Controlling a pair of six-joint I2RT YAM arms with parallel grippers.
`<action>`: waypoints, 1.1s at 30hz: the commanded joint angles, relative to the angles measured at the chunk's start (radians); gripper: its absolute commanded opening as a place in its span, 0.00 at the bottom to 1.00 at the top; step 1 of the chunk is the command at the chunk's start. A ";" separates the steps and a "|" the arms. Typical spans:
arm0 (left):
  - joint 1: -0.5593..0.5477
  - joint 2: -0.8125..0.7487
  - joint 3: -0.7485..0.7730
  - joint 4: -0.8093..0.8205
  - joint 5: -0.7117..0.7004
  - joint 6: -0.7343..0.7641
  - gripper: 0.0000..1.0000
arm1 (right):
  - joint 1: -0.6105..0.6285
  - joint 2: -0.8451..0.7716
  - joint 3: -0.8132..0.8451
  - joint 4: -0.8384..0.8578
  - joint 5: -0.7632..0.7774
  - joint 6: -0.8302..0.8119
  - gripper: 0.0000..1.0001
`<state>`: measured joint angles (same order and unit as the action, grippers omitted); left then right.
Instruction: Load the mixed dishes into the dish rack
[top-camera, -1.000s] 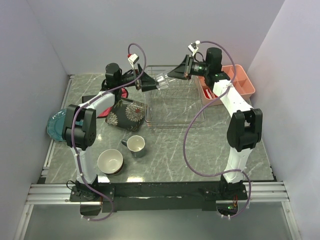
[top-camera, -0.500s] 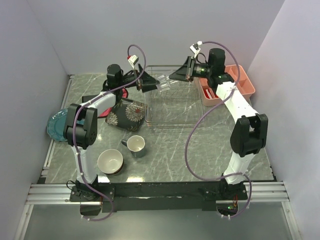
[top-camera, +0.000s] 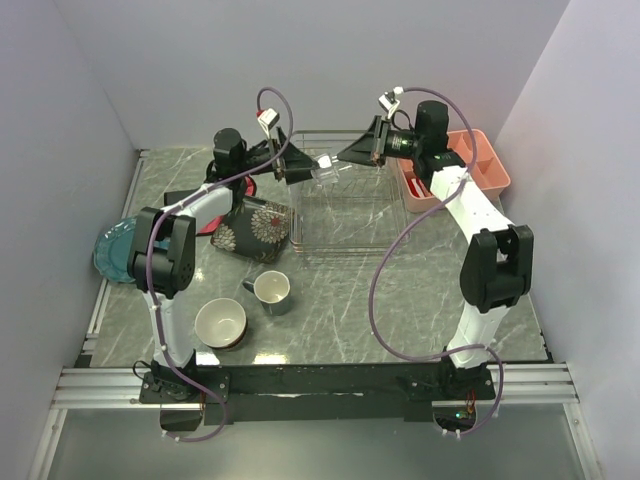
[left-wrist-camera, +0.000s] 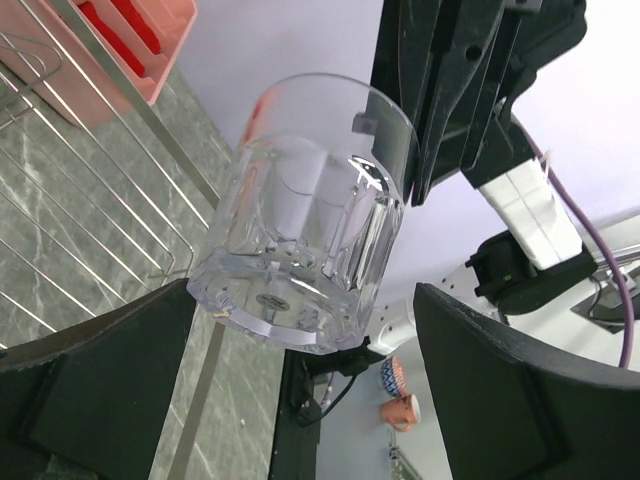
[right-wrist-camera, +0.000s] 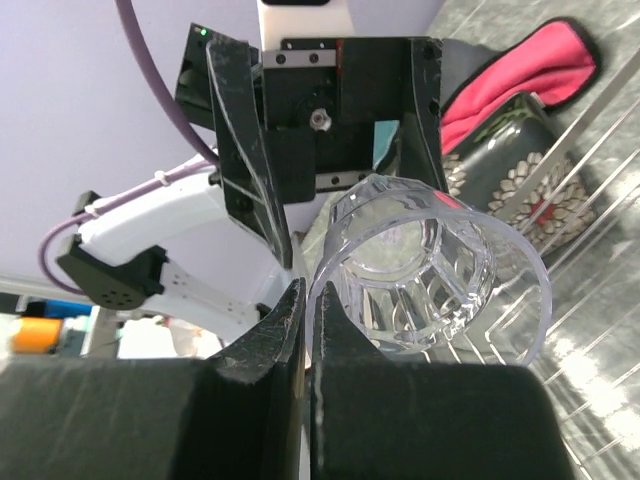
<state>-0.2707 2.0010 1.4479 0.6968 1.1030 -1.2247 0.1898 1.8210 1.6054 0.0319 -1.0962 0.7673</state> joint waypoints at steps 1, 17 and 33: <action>-0.016 -0.002 0.016 0.050 0.060 -0.007 0.96 | 0.005 0.034 0.085 0.106 -0.034 0.064 0.00; -0.036 0.041 0.062 0.050 0.066 -0.001 0.93 | 0.003 0.080 0.025 0.149 -0.057 0.099 0.00; 0.019 -0.005 -0.018 0.064 0.055 -0.029 0.84 | -0.006 0.038 -0.033 0.123 -0.039 0.063 0.00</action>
<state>-0.2432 2.0583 1.4315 0.6926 1.1534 -1.2461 0.1909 1.9087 1.5913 0.1246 -1.1374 0.8402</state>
